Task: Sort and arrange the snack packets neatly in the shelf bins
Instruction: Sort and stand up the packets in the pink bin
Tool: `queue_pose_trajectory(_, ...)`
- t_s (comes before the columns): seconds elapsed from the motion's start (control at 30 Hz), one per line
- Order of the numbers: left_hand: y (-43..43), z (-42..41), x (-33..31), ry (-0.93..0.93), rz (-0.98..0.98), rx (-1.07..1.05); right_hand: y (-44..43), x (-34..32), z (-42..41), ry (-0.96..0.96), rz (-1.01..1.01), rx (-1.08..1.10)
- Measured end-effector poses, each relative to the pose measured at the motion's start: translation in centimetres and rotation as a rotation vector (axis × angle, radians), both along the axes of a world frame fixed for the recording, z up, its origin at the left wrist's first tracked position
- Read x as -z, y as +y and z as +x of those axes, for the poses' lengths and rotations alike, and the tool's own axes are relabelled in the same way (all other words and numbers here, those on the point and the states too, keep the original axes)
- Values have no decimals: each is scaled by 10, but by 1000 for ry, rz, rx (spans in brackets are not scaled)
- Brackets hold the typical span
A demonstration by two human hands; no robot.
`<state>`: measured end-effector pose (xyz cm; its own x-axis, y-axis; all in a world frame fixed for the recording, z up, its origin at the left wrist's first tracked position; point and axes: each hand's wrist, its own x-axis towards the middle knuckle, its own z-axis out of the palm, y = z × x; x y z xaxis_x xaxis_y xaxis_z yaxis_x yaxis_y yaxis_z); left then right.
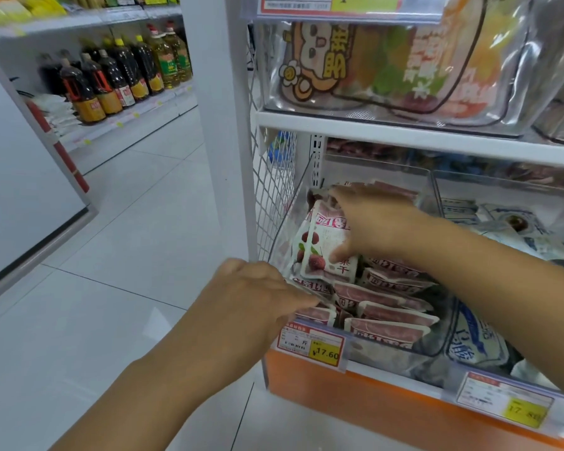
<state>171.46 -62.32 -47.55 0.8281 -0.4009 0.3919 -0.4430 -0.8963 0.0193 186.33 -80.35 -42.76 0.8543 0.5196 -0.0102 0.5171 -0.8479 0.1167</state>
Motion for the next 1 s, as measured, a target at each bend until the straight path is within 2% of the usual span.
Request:
queue_pose_trajectory(0.07,0,2,-6,12,-75,11,1,-4,-13,-186,91,-127)
queue_pose_trajectory(0.1,0,4,-6,51,-117,14,4,-6,-21,-163,189,-198)
queue_pose_trajectory(0.13,0,5,-8,88,-144,21,8,-8,-27,-22,263,-237)
queue_pose_trajectory(0.2,1,7,-4,143,-196,9,16,-2,-33,294,138,-232)
queue_pose_trajectory(0.23,2,7,-1,159,-209,3,19,4,-32,354,6,-228)
queue_pose_trajectory(0.3,1,8,-1,168,-257,-3,24,14,-32,337,-173,-226)
queue_pose_trajectory(0.43,1,7,1,200,-327,-32,31,14,-34,266,-259,-240)
queue_pose_trajectory(0.5,0,6,0,226,-332,-53,25,5,-32,361,-124,-232)
queue_pose_trajectory(0.57,0,5,0,246,-334,-61,11,-9,-30,494,132,-172)
queue_pose_trajectory(0.63,-2,3,-3,259,-369,-75,-4,-20,-29,546,274,-145)
queue_pose_trajectory(0.73,-9,1,-7,275,-493,-150,-15,-28,-31,556,334,-163)
queue_pose_trajectory(0.83,-18,6,-12,194,-544,-177,-15,-37,-32,562,355,-191)
queue_pose_trajectory(0.93,-23,14,-17,142,-349,-202,-11,-41,-34,502,364,-205)
queue_pose_trajectory(1.0,-24,17,-20,110,-234,-241,-12,-39,-37,539,362,-210)
